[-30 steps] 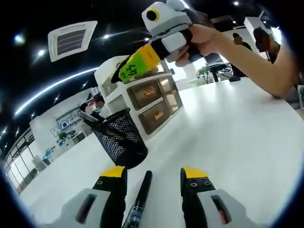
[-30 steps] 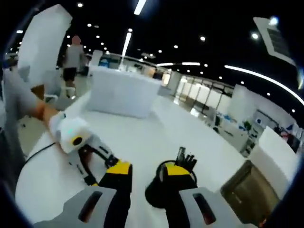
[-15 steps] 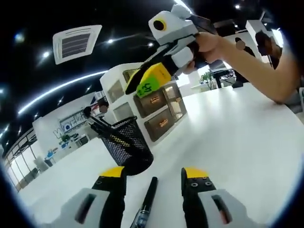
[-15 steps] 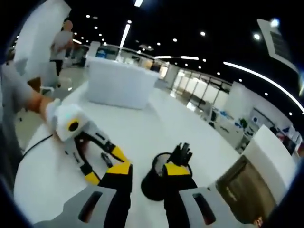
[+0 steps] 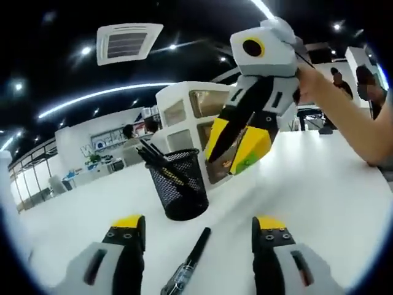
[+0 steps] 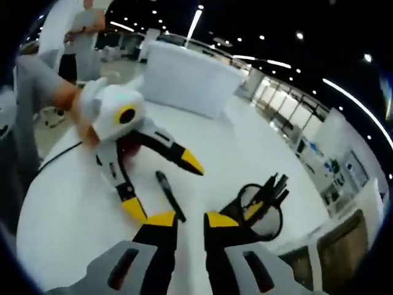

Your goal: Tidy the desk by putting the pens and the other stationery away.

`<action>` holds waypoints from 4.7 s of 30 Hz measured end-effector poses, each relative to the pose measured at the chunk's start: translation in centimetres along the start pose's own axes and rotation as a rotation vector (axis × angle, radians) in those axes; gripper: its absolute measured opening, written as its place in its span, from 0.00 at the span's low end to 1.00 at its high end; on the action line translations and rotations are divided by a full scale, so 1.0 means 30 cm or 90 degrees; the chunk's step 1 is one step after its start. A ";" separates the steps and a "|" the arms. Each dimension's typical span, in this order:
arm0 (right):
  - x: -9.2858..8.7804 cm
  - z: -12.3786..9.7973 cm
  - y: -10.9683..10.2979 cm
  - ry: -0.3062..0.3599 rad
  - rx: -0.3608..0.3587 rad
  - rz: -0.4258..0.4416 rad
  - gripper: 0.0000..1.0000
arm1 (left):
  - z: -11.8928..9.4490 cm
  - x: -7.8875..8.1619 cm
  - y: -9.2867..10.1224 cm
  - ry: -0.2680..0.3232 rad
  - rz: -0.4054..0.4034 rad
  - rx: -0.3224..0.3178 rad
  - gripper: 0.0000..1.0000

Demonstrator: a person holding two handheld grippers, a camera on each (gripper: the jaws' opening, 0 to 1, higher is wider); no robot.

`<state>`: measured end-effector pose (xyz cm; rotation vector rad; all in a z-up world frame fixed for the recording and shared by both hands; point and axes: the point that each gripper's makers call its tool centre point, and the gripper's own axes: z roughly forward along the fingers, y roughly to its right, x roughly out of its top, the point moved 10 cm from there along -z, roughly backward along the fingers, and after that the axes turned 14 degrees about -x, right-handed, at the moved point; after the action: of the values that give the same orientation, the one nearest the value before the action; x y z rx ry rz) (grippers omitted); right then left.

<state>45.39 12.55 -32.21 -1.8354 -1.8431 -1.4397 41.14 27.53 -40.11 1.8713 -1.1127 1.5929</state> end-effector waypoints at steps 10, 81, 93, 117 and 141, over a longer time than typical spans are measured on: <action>0.052 0.053 -0.023 -0.032 0.017 -0.023 0.15 | -0.018 -0.001 0.002 0.002 -0.043 0.009 0.72; -0.024 0.125 -0.096 -0.081 0.044 0.293 0.05 | -0.030 0.089 0.068 0.042 0.100 0.030 0.78; -0.066 0.025 -0.059 0.174 0.002 0.530 0.05 | -0.020 0.053 0.033 0.024 0.057 0.019 0.78; -0.107 0.003 0.003 0.543 -0.063 0.720 0.05 | -0.005 0.028 0.049 -0.004 0.041 -0.021 0.74; -0.067 0.104 0.180 0.442 -0.296 0.495 0.06 | -0.003 0.012 0.049 -0.015 0.038 -0.018 0.73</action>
<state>51.93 12.17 -32.58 -1.5938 -0.4205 -1.8770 39.92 26.65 -40.00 1.8590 -1.2044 1.5832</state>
